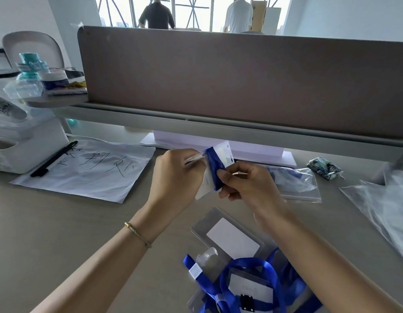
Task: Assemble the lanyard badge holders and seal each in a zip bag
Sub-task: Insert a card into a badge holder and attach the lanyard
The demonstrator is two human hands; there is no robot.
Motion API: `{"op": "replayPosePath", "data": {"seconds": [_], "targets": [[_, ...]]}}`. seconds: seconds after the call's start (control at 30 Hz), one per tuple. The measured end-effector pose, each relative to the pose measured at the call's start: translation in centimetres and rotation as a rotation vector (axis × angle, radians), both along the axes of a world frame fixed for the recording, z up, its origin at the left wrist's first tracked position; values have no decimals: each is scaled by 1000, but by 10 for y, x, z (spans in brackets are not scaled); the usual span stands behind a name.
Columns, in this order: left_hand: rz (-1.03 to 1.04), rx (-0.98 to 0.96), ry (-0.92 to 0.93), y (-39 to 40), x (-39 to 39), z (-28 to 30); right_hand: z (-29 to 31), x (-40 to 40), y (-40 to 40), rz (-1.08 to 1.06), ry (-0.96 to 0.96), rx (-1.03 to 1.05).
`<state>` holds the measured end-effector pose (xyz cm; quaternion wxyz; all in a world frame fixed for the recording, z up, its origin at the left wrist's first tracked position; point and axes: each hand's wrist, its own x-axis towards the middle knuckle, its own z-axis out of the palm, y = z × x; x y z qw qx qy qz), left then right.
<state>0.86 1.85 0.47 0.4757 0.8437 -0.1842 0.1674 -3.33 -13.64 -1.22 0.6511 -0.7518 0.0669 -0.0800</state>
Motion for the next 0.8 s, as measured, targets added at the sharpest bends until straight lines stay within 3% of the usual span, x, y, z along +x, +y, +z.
{"op": "replayPosePath", "data": {"seconds": [0.2, 0.5, 0.63, 0.8], "targets": [[-2, -97, 34, 2, 4, -1, 0, -3, 2, 1, -19, 59], [-82, -65, -136, -4, -11, 3, 2, 0, -7, -10, 131, 73], [-146, -179, -59, -2, -8, 2, 3, 0, -11, 109, 233, 93], [-188, -260, 119, -2, -1, -5, -3, 3, -12, 76, 75, 230]]}}
